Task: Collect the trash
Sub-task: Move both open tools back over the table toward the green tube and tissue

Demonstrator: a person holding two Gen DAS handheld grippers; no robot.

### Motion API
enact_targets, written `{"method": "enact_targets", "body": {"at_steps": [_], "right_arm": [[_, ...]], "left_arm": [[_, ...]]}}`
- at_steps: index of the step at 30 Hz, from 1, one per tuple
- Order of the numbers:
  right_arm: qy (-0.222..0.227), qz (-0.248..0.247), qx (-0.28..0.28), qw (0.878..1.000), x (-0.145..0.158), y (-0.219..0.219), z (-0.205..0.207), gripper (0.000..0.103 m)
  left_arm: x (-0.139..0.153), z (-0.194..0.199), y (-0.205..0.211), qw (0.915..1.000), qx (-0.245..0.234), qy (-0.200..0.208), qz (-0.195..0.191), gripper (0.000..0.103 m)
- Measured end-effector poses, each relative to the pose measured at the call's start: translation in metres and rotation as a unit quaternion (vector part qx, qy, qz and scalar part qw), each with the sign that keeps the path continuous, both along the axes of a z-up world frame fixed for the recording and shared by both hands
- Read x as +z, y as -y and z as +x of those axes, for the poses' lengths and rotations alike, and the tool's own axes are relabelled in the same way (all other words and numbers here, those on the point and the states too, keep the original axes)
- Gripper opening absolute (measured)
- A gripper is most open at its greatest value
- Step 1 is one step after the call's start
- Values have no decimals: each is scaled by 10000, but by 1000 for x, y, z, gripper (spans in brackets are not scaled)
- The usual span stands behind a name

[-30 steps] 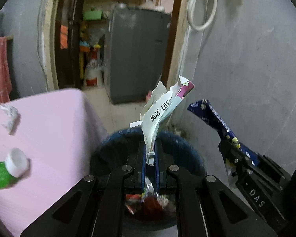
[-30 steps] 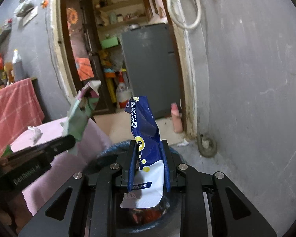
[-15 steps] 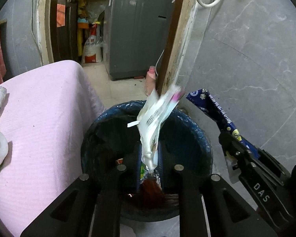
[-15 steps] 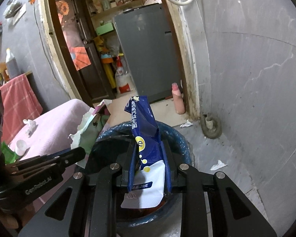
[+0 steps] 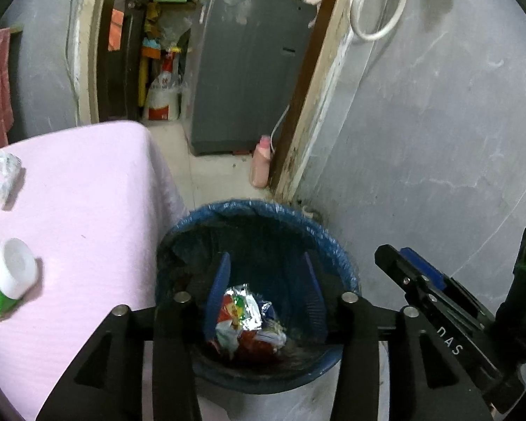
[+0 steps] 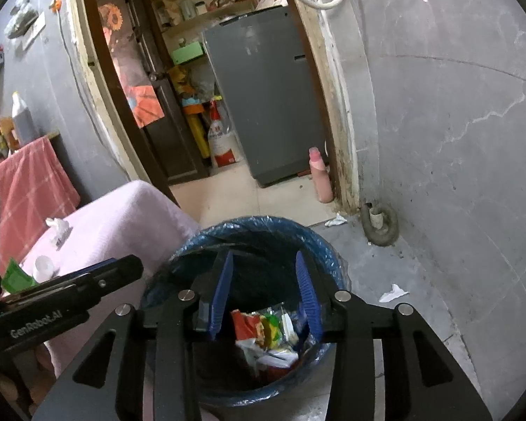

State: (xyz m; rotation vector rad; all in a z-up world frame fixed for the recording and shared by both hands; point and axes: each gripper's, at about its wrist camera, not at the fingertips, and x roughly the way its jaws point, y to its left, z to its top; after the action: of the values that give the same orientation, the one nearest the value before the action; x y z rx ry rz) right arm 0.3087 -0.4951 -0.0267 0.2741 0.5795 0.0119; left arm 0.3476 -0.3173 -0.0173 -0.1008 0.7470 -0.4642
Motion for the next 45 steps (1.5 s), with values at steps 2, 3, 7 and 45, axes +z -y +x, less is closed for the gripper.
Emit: {"method": "enact_targets", "body": {"at_steps": [2, 3, 7, 45], "right_arm": [[156, -14, -50, 9999, 8, -1, -3, 50], [273, -46, -80, 9996, 15, -2, -6, 52], [592, -159, -143, 9980, 34, -6, -12, 60], [1371, -487, 1199, 9821, 88, -164, -11, 103]], "left_arm": [[9, -4, -7, 9998, 97, 134, -76, 48], [14, -5, -10, 9996, 148, 199, -104, 53], [37, -13, -31, 9974, 418, 543, -213, 63], [69, -47, -254, 9639, 2348, 1183, 429, 99]]}}
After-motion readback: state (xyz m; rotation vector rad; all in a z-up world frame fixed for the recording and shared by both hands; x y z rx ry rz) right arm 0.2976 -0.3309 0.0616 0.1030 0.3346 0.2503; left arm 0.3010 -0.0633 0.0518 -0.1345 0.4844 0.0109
